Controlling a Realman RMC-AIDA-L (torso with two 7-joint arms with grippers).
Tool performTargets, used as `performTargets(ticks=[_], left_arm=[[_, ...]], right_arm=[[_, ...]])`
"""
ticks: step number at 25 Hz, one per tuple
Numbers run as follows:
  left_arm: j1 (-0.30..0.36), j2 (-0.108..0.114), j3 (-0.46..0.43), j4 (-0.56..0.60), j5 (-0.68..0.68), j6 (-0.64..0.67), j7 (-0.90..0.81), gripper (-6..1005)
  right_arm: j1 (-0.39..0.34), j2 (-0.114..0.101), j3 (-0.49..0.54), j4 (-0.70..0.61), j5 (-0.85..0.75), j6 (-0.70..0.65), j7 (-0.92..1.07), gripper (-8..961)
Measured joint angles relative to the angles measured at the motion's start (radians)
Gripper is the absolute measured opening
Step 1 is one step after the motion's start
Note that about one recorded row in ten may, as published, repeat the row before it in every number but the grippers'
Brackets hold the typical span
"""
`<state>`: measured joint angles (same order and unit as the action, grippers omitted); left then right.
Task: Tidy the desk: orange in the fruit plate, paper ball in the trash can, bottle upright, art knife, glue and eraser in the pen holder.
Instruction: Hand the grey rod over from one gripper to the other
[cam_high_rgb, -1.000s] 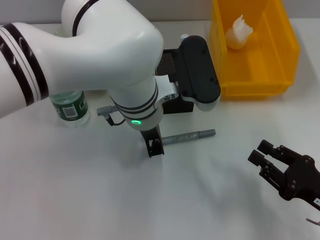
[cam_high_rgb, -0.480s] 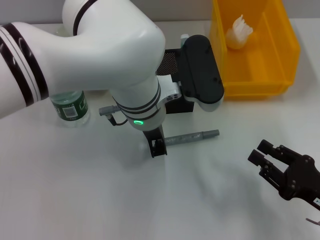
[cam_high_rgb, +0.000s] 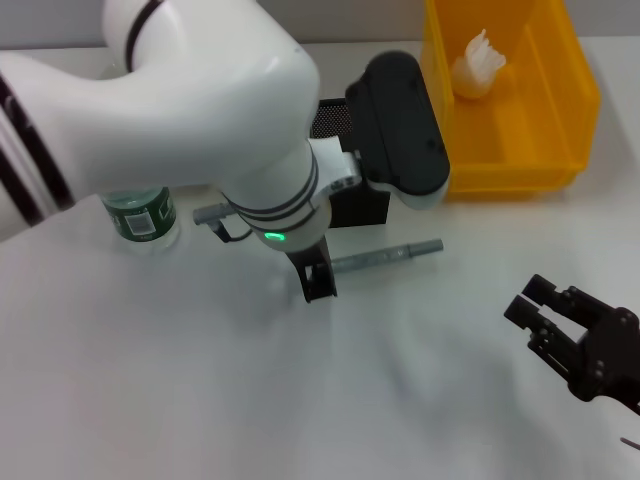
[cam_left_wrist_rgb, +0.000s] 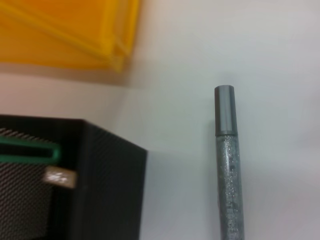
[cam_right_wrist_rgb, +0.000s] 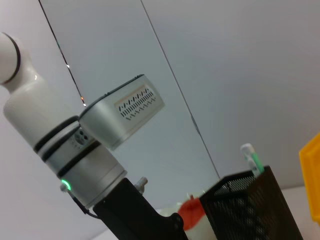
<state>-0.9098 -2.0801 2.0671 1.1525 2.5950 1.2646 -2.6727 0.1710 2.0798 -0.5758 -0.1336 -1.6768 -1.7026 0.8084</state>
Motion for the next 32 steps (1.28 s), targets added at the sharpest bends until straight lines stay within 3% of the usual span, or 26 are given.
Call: performTargets(ticks=[12, 19, 24, 32], left_arm=[[0.163, 0.0, -0.056, 0.318, 0.179, 0.091, -0.046, 161], [0.216, 0.001, -0.064, 0.383, 0.188, 0.075, -0.042, 161], [0.267, 0.002, -0.078, 0.453, 0.185, 0.046, -0.038, 161], [0.28, 0.0, -0.082, 0.505, 0.176, 0.022, -0.075, 161]], right_arm=[[-0.01, 0.001, 0.063, 0.052, 0.005, -0.083, 0.022, 408], [0.076, 0.004, 0.088, 0.126, 0.006, -0.059, 0.14, 408], [0.137, 0.006, 0.105, 0.15, 0.006, 0.047, 0.197, 408], [0.227, 0.009, 0.16, 0.176, 0.008, 0.118, 0.207, 407]])
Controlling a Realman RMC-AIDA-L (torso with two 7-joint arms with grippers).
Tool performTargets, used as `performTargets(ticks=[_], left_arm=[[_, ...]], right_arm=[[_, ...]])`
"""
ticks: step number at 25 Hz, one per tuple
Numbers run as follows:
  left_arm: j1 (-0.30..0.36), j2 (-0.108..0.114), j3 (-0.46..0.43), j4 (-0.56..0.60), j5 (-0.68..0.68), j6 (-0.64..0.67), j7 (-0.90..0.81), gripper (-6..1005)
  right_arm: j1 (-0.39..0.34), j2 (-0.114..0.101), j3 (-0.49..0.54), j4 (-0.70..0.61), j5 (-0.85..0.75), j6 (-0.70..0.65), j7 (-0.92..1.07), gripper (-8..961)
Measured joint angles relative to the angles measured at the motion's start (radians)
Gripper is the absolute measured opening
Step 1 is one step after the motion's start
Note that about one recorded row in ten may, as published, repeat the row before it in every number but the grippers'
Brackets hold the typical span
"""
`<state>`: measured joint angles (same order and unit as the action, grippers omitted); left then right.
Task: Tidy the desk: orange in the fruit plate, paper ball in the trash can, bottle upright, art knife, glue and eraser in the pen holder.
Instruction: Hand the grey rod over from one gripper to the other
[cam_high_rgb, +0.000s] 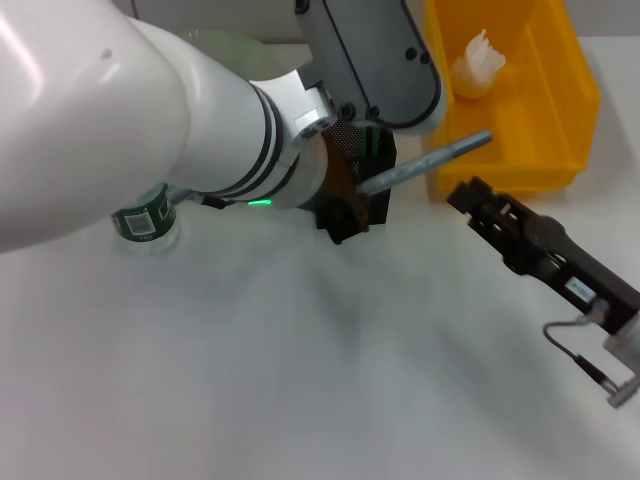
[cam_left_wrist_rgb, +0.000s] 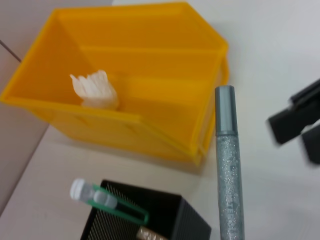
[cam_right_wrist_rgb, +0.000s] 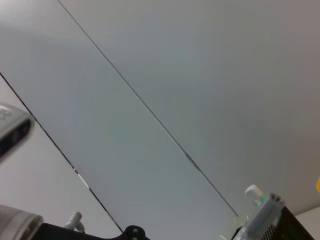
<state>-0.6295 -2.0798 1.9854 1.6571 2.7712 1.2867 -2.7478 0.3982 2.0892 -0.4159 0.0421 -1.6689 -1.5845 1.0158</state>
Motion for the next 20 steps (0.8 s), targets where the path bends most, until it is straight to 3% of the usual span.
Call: performTargets(ticks=[4, 20], left_arm=[[-0.002, 0.0, -0.002, 0.005, -0.003, -0.015, -0.012, 161], [-0.003, 0.0, -0.039, 0.02, -0.055, -0.032, -0.015, 162]], right_arm=[[0.05, 0.002, 0.001, 0.007, 0.0, 0.061, -0.01, 407], [0.102, 0.002, 0.023, 0.009, 0.0, 0.064, -0.011, 407]])
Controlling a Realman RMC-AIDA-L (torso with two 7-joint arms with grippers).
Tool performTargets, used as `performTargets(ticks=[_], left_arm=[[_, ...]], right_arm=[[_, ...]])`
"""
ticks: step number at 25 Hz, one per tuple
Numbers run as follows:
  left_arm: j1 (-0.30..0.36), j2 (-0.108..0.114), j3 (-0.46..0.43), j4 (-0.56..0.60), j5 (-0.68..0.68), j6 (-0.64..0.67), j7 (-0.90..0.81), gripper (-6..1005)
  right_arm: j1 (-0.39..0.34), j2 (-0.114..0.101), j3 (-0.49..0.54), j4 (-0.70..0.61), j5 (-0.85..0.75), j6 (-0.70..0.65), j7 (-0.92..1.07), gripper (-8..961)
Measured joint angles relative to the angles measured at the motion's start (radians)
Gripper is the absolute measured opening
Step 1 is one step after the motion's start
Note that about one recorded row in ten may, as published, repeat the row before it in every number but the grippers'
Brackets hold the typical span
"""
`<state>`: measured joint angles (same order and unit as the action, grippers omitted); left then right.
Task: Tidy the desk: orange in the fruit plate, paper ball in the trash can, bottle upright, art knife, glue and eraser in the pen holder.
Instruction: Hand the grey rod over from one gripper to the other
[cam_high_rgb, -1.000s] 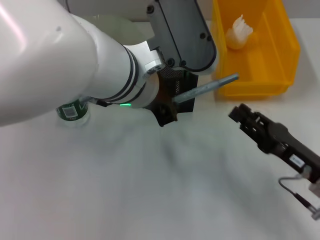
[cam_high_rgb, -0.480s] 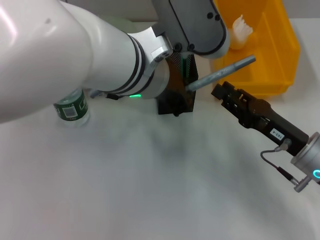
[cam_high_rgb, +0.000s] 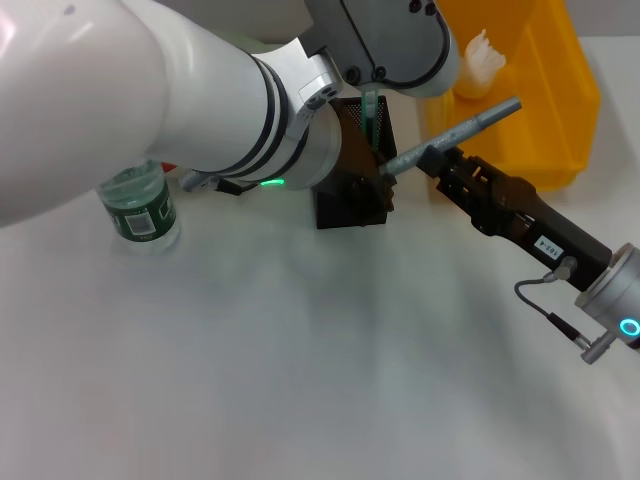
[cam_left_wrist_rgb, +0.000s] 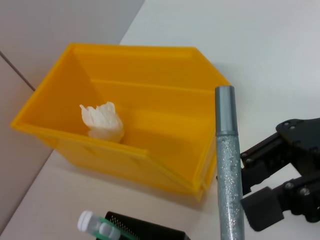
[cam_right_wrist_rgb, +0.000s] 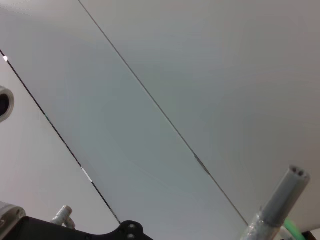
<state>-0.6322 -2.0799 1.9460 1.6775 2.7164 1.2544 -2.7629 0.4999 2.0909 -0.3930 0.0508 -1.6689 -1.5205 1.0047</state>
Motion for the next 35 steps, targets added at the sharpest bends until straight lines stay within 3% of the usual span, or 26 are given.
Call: performTargets(ticks=[17, 19, 29, 35], left_arm=[[0.005, 0.0, 0.007, -0.001, -0.003, -0.007, 0.002, 158], [0.006, 0.0, 0.007, -0.001, -0.003, -0.007, 0.002, 158], [0.011, 0.0, 0.008, 0.003, -0.003, -0.007, 0.007, 159], [0.011, 0.0, 0.015, 0.004, -0.003, -0.012, 0.009, 159]], right_arm=[[0.034, 0.0, 0.0, 0.006, -0.003, 0.009, 0.0, 408], [0.034, 0.0, 0.0, 0.006, -0.003, 0.01, 0.0, 306], [0.035, 0.0, 0.0, 0.006, -0.005, 0.009, 0.001, 165], [0.037, 0.0, 0.0, 0.006, -0.004, 0.009, 0.001, 159]])
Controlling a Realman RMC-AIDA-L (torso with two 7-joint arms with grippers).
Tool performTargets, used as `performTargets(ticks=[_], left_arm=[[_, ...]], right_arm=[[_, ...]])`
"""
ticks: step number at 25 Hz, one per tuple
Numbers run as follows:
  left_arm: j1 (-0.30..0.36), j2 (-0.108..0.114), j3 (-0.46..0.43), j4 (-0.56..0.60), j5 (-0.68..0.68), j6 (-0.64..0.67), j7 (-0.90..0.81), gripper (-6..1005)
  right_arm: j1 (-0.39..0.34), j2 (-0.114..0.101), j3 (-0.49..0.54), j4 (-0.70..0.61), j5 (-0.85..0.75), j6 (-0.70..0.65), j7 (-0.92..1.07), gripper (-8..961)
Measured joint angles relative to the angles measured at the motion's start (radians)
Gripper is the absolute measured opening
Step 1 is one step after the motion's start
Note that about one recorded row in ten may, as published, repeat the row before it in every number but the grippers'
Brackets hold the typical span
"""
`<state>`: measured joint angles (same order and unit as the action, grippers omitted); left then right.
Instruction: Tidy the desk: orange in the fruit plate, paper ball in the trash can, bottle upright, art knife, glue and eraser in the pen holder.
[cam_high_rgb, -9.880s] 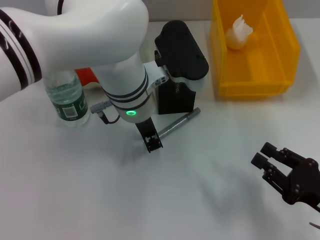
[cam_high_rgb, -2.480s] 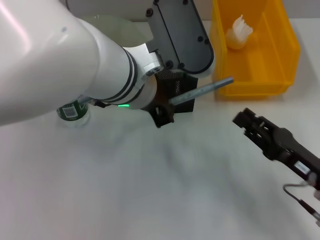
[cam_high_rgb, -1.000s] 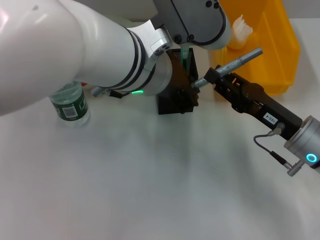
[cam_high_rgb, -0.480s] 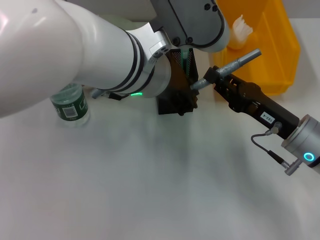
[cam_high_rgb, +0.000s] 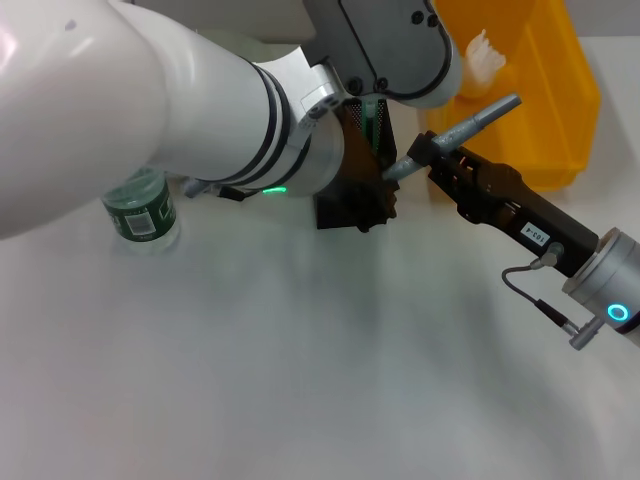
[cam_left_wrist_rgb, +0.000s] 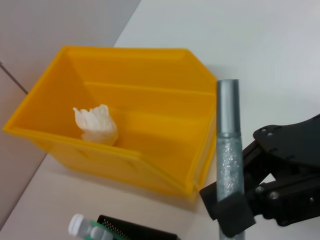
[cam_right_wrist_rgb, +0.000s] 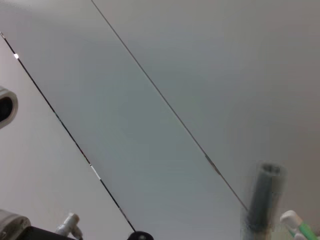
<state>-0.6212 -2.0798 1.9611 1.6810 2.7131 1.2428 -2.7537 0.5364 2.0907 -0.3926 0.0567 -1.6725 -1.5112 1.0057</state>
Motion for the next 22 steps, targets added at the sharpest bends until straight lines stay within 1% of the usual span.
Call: performTargets(ticks=[3, 7, 14, 16, 18, 19, 20, 21, 22], left_arm=[[0.001, 0.0, 0.006, 0.003, -0.005, -0.012, 0.001, 173], [0.022, 0.0, 0.0, 0.005, -0.008, -0.04, 0.001, 191], [0.029, 0.001, -0.001, 0.005, -0.008, -0.05, 0.001, 422], [0.036, 0.003, -0.005, 0.006, -0.001, -0.054, 0.001, 468], [0.077, 0.004, -0.049, 0.021, 0.008, -0.076, 0.001, 513], [0.077, 0.004, -0.049, 0.021, 0.008, -0.076, 0.001, 536], [0.1, 0.005, -0.067, 0.031, 0.009, -0.09, 0.001, 559], [0.147, 0.006, -0.089, 0.05, 0.005, -0.13, 0.004, 581], [0.147, 0.006, -0.089, 0.05, 0.005, -0.13, 0.004, 604]], right_arm=[[0.0, 0.0, 0.0, -0.001, 0.001, 0.001, 0.0, 156], [-0.001, 0.0, 0.0, -0.004, 0.003, 0.0, 0.0, 152], [-0.005, 0.0, 0.003, -0.006, 0.005, -0.004, 0.001, 143], [-0.009, -0.001, 0.011, -0.006, 0.01, -0.006, 0.005, 140], [-0.031, -0.006, 0.05, -0.012, 0.013, -0.058, 0.032, 139], [-0.031, -0.006, 0.05, -0.012, 0.013, -0.058, 0.032, 139], [-0.038, -0.007, 0.058, -0.02, 0.013, -0.085, 0.056, 139], [-0.047, -0.007, 0.067, -0.049, 0.013, -0.144, 0.139, 139], [-0.047, -0.007, 0.067, -0.049, 0.013, -0.144, 0.139, 139]])
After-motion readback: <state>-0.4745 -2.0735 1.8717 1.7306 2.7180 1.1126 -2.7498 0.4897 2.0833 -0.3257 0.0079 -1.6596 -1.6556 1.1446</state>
